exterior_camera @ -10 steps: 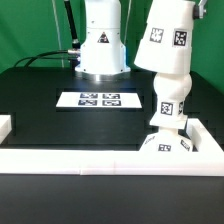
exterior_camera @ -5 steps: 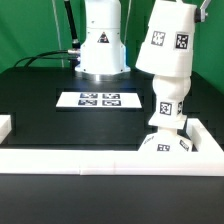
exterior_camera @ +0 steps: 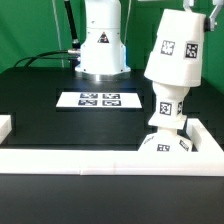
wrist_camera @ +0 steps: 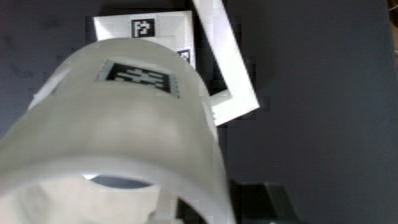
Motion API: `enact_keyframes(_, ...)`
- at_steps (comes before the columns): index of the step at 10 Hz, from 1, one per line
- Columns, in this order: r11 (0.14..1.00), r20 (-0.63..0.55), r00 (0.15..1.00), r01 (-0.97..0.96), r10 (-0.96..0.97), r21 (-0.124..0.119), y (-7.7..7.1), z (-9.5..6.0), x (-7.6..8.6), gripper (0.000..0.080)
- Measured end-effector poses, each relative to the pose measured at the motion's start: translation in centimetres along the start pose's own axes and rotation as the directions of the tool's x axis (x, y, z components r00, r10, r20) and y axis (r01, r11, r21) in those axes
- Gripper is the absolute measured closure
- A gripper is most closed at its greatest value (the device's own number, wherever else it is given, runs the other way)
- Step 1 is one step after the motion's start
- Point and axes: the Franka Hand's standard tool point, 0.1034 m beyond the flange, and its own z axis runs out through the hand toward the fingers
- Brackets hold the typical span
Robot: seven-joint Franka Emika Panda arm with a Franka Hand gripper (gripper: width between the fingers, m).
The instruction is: Assemble lamp
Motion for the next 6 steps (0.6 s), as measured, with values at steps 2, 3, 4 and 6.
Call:
enact_keyframes(2, 1.0, -0.009, 1.0, 0.002, -0.002, -0.003, 0.1, 1.3, 0.1, 0.0755)
enact_keyframes(3, 1.0, -0.011, 1.0, 0.005, -0.005, -0.005, 0.0, 1.8, 0.0, 0.0755)
enact_keyframes(4, 1.0, -0.014, 1.0, 0.007, -0.007, -0.006, 0.0, 2.3, 0.0, 0.0755)
enact_keyframes(6, 1.0, -0.019, 1.0, 0.007, -0.007, -0.008, 0.1, 3.0, 0.0, 0.0755)
